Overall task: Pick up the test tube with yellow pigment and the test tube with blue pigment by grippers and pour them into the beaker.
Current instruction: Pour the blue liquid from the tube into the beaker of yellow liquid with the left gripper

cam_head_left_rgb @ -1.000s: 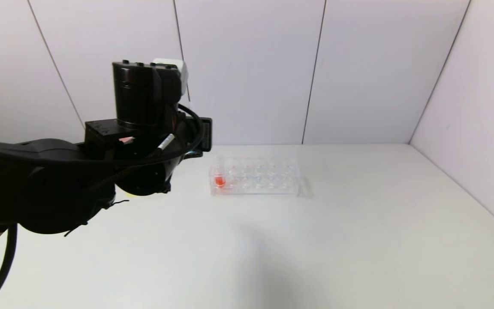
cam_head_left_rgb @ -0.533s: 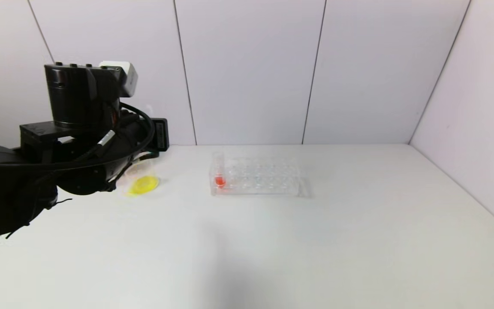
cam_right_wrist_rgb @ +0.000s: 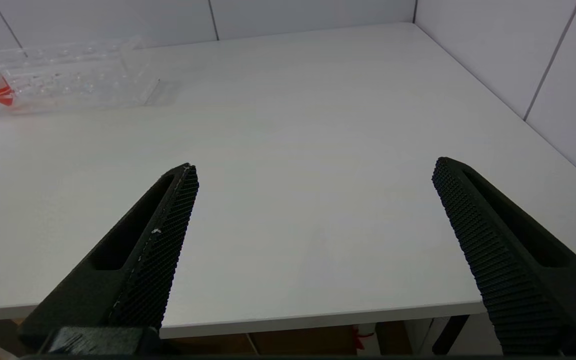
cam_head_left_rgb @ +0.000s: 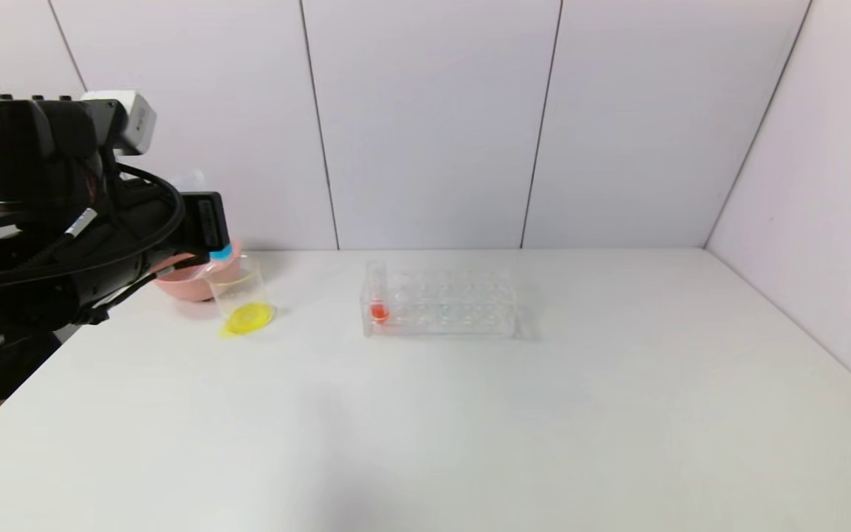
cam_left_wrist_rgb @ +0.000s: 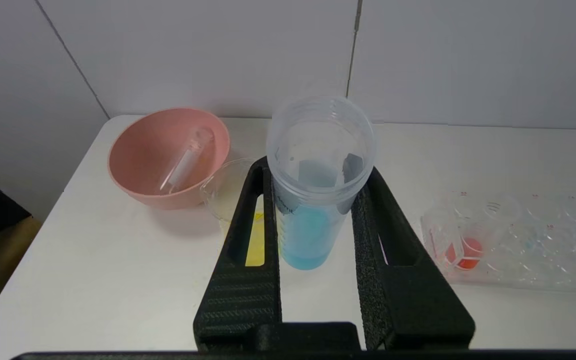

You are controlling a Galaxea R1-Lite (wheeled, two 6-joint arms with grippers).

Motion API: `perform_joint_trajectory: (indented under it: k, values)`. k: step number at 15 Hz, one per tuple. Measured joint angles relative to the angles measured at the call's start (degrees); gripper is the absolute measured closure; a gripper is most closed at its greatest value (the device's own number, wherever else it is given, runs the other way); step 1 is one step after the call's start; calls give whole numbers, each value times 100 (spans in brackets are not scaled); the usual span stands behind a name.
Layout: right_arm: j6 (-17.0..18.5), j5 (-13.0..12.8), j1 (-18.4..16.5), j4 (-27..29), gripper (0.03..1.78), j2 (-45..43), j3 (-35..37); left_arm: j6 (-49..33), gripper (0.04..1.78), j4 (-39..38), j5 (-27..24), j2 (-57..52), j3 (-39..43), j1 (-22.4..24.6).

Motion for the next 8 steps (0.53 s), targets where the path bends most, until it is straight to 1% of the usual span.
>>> perform_joint_trajectory:
  k: [5, 8]
  values:
    - [-2, 0, -2, 0, 10, 0, 0, 24, 138, 165, -532, -311, 323, 680]
    - [0, 0, 0, 0, 10, 0, 0, 30, 138, 160, -603, -390, 447, 958]
